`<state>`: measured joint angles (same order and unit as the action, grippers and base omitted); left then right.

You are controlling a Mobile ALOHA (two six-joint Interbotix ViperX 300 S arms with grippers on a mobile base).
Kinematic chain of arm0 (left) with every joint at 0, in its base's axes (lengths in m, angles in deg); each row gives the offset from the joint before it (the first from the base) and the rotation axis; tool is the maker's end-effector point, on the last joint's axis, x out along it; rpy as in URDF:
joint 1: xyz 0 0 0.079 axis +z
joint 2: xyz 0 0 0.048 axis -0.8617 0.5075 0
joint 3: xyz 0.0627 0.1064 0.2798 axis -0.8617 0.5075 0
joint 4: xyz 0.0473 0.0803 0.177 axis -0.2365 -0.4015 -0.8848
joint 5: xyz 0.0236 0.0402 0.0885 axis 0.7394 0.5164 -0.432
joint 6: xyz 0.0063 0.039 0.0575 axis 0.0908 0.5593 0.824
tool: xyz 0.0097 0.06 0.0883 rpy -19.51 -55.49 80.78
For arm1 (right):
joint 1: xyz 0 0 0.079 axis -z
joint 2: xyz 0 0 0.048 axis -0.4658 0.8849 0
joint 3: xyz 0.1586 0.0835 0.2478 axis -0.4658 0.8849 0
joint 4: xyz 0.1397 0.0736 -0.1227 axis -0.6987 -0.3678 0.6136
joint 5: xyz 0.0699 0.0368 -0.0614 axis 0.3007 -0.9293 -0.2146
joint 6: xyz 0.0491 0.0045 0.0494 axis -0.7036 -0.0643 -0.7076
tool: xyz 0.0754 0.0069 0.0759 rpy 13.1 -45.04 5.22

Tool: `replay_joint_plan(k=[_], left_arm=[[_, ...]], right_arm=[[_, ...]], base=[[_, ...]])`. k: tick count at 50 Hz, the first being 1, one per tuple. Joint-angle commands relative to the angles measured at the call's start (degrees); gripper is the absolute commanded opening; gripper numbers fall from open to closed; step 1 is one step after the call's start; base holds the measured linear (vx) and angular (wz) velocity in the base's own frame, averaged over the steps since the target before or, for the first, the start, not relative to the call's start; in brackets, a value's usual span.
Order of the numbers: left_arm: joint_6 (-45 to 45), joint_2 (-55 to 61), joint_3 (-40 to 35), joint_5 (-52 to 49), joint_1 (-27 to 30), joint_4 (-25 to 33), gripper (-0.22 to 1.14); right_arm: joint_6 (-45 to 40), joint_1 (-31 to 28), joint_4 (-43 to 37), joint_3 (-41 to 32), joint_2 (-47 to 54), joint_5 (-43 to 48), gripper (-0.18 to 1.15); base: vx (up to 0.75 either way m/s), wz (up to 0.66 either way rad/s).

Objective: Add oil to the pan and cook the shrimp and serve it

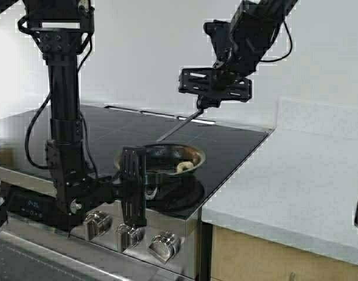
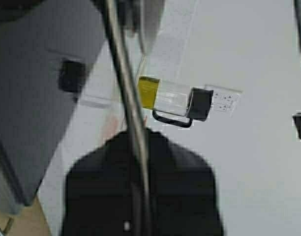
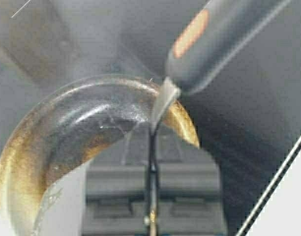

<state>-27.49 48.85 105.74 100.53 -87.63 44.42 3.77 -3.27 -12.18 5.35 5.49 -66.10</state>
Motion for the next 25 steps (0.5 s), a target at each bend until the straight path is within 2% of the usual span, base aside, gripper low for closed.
replay_joint_plan(k=[1, 6, 11, 25], left_arm=[[1.05, -1.93, 0.26, 0.70, 0.00, 0.18, 0.02], [1.93, -2.02, 0.35, 0.70, 0.00, 0.18, 0.06], [2.90, -2.02, 0.44, 0.62, 0.00, 0.35, 0.21], [4.48, -2.02, 0.97, -0.26, 0.00, 2.11, 1.04]], right_arm=[[-0.18, -0.09, -0.09, 0.00, -3.52, 1.05, 0.09], [-0.26, -0.09, -0.09, 0.35, -3.60, 1.05, 0.09], [-0.35, -0.09, -0.09, 0.44, -3.60, 1.14, 0.09], [-0.26, -0.09, -0.79, 0.97, -3.96, 2.37, 0.09]], base=[[0.00, 0.00], [0.00, 0.00], [0.00, 0.00], [0.00, 0.00]])
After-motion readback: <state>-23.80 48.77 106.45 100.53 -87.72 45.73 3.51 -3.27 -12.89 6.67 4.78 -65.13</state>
